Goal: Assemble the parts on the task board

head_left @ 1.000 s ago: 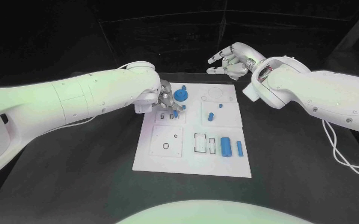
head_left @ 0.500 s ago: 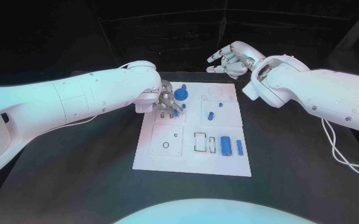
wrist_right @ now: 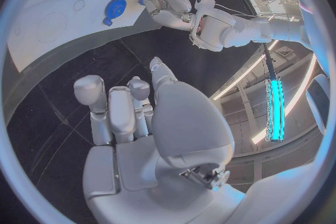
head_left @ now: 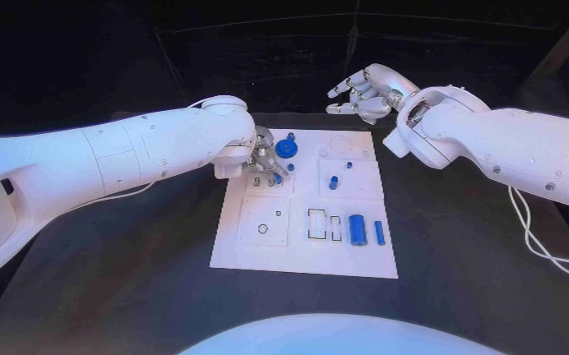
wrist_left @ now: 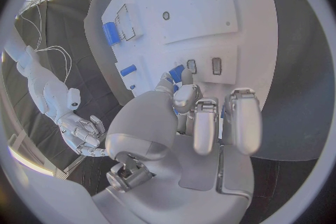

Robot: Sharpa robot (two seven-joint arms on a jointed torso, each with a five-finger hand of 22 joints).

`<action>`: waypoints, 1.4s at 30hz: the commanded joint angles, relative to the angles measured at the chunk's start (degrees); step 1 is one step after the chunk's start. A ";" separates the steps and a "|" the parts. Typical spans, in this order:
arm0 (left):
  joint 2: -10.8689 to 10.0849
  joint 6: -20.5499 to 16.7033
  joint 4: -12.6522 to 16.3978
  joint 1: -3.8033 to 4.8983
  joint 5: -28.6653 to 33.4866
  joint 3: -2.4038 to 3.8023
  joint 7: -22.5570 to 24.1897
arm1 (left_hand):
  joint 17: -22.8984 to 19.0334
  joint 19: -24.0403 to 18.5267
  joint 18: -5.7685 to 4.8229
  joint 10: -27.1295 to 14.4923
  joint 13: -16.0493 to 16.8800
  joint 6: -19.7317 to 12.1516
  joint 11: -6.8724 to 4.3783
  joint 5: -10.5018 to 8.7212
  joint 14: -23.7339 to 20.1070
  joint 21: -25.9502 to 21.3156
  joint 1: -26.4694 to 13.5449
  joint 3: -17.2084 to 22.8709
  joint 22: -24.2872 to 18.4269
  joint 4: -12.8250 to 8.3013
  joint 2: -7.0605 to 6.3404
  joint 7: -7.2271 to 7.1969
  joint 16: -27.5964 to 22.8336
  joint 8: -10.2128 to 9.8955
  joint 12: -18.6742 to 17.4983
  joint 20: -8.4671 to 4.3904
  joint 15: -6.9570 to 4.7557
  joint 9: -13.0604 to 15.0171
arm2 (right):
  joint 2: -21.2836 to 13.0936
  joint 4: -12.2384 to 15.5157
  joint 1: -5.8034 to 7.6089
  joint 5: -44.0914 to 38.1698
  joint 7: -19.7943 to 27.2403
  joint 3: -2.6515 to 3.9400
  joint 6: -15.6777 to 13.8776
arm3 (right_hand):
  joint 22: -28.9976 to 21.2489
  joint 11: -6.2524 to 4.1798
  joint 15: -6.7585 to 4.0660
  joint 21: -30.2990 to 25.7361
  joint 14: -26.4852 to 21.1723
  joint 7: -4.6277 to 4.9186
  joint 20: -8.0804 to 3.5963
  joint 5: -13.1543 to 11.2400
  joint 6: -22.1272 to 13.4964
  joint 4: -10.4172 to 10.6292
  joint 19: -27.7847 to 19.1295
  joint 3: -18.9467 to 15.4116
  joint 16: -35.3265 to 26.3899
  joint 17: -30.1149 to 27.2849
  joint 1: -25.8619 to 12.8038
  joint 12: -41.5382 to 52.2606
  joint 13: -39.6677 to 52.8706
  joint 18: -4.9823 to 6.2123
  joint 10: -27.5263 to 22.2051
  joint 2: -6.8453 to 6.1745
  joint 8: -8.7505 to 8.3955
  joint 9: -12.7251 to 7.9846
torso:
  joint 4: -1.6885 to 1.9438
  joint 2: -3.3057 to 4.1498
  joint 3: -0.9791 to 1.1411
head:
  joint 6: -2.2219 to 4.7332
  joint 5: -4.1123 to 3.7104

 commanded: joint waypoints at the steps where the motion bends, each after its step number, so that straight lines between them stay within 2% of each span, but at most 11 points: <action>1: 0.07 -0.25 0.20 0.04 -0.26 0.03 1.25 | 15.09 1.17 -0.40 -0.43 -0.12 -0.43 -0.03 0.09 6.05 0.07 0.89 0.74 -0.08 -0.66 0.19 0.04 0.18 -0.46 -0.38 -0.13 -0.16 -0.01 | 0.09 -0.01 0.15 0.13 0.47 0.05 0.42 | -0.02 -0.04 -0.36 -0.26 0.06 0.04 -0.11 0.25 -0.49 -0.15 -0.22 -0.34 -0.16 0.05 0.27 -0.16 0.00 0.43 -0.19 0.23 0.26 -0.07 | 0.01 0.04 0.00 | -0.08 0.01; 4: 0.01 -0.49 0.37 0.02 -0.24 0.03 1.76 | 15.09 1.06 -0.33 -0.94 -0.60 -1.14 -0.32 0.13 6.05 -0.08 4.52 4.34 -0.29 -3.67 1.38 -0.25 0.18 -1.29 -1.01 -0.32 -0.43 -0.29 | 0.15 -0.11 0.15 0.13 0.49 0.05 0.51 | 0.01 -0.04 -0.36 -0.24 0.08 0.04 -0.11 0.27 -0.49 -0.16 -0.19 -0.34 -0.13 0.09 0.30 -0.13 0.02 0.43 -0.17 0.23 0.26 -0.07 | 0.02 0.03 0.00 | -0.16 0.01; 11: -0.45 -0.70 0.83 -0.05 0.57 0.03 2.32 | 15.09 0.99 -0.33 -1.46 -0.97 -1.75 -0.21 0.26 6.05 -0.18 7.27 12.93 -0.30 -8.54 0.91 0.03 0.18 -2.67 -1.91 -0.47 -0.44 -0.76 | 0.32 -0.28 0.15 0.13 0.40 0.04 0.87 | 0.75 -0.06 -0.38 0.17 0.40 0.03 -0.13 0.45 -0.48 -0.24 0.40 -0.36 0.59 1.20 0.58 0.44 0.53 0.26 0.25 0.29 0.29 -0.06 | 0.08 -0.01 0.03 | -0.29 0.10; 13: -0.69 -0.82 0.94 -0.06 0.76 0.03 2.47 | 15.09 0.98 -0.28 -1.42 -1.13 -1.72 -0.10 0.22 6.05 -0.20 5.76 18.28 -0.26 -9.96 -0.27 0.58 0.18 -2.89 -2.24 -0.39 0.05 -0.69 | 0.36 -0.32 0.15 0.13 0.39 0.04 0.96 | 0.75 -0.06 -0.38 0.17 0.40 0.03 -0.13 0.45 -0.48 -0.24 0.40 -0.36 0.59 1.20 0.58 0.44 0.53 0.26 0.25 0.29 0.29 -0.06 | 0.11 -0.01 0.03 | -0.33 0.07; 15: -0.96 -1.04 1.08 -0.07 0.87 0.03 2.61 | 15.09 0.98 -0.28 -1.21 -1.20 -1.64 0.20 0.16 6.05 -0.22 2.25 24.98 -0.19 -11.13 -2.92 0.85 0.18 -2.83 -2.38 -0.11 0.15 -0.36 | 0.40 -0.37 0.14 0.13 0.38 0.04 1.04 | 0.76 -0.06 -0.38 0.18 0.40 0.03 -0.13 0.46 -0.48 -0.25 0.41 -0.36 0.60 1.21 0.58 0.44 0.52 0.26 0.25 0.29 0.29 -0.06 | 0.09 0.01 0.01 | -0.35 0.14; 16: -1.09 -1.20 1.14 -0.07 0.90 0.03 2.70 | 15.09 0.98 -0.31 -1.15 -1.19 -1.64 0.21 0.35 6.05 -0.24 1.64 26.72 -0.19 -11.46 -3.29 0.67 0.18 -2.79 -2.38 0.01 0.16 -0.26 | 0.41 -0.39 0.14 0.13 0.37 0.04 1.07 | 0.78 -0.06 -0.39 0.19 0.44 0.03 -0.13 0.50 -0.48 -0.26 0.44 -0.37 0.65 1.29 0.63 0.43 0.51 0.26 0.26 0.29 0.30 -0.06 | 0.04 0.01 0.01 | -0.37 0.20; 18: -1.46 -1.76 1.35 -0.08 1.04 0.03 2.98 | 15.09 0.98 -0.28 -0.68 -1.13 -1.40 0.10 0.36 6.05 -0.30 -3.97 37.10 -0.11 -12.52 -6.53 0.96 0.18 -2.03 -2.33 0.16 0.37 0.70 | 0.45 -0.45 0.14 0.13 0.37 0.04 1.13 | 0.78 -0.06 -0.39 0.19 0.44 0.03 -0.13 0.50 -0.48 -0.26 0.44 -0.37 0.65 1.29 0.63 0.43 0.51 0.26 0.26 0.29 0.30 -0.06 | 0.09 -0.01 0.01 | -0.38 0.16; 21: -2.34 -3.42 1.97 -0.08 1.92 0.03 3.31 | 15.09 0.96 -0.27 -0.26 -0.82 -1.57 0.27 0.34 6.05 -0.41 -6.43 41.97 -0.17 -13.20 -7.95 0.48 0.18 -1.10 -2.03 0.12 0.24 1.71 | 0.55 -0.56 0.14 0.15 0.39 0.04 1.20 | 0.78 -0.06 -0.39 0.19 0.44 0.03 -0.13 0.50 -0.48 -0.26 0.44 -0.37 0.65 1.29 0.63 0.43 0.51 0.26 0.26 0.29 0.30 -0.06 | 0.02 0.00 0.05 | -0.32 0.25; 34: -8.55 -14.16 8.10 -0.22 3.50 -0.01 5.98 | 15.09 0.88 -0.18 0.54 -0.12 -1.49 -0.01 0.35 6.05 -0.75 -8.43 46.37 -0.56 -14.23 -9.61 0.26 0.18 0.34 -1.39 -0.05 -0.12 3.07 | 0.52 -1.08 0.14 0.34 0.32 0.03 1.33 | 0.51 -0.06 -0.39 0.02 0.39 0.03 -0.14 0.57 -0.49 -0.27 0.29 -0.39 0.43 0.98 0.67 0.30 0.36 0.31 0.18 0.28 0.30 -0.06 | 0.24 0.00 -0.05 | -0.34 0.40; 38: -9.74 -15.70 9.15 -0.79 1.83 -0.03 6.55 | 15.09 0.90 -0.19 0.58 -0.21 -1.52 -0.06 0.34 6.05 -0.74 -8.38 46.95 -0.50 -14.54 -9.94 0.23 0.18 0.45 -1.46 -0.09 -0.17 3.20 | 0.61 -1.16 0.14 0.49 0.39 0.03 1.37 | 0.53 -0.04 -0.39 0.02 0.42 0.03 -0.14 0.61 -0.50 -0.21 0.32 -0.44 0.45 1.02 0.61 0.32 0.37 0.30 0.19 0.29 0.31 -0.06 | 0.49 0.02 0.00 | -0.28 0.34; 42: -10.08 -16.83 9.05 -1.67 -1.07 -0.04 6.86 | 15.09 0.90 -0.18 0.59 -0.26 -1.53 -0.07 0.34 6.05 -0.77 -8.29 47.21 -0.53 -14.70 -10.06 0.23 0.18 0.48 -1.50 -0.11 -0.19 3.25 | 0.78 -1.20 0.14 0.56 0.49 0.02 1.46 | 0.48 -0.03 -0.38 -0.02 0.44 0.05 -0.14 0.70 -0.51 -0.11 0.32 -0.51 0.44 1.03 0.53 0.32 0.36 0.31 0.19 0.35 0.32 -0.06 | 0.24 0.01 -0.07 | -0.37 0.68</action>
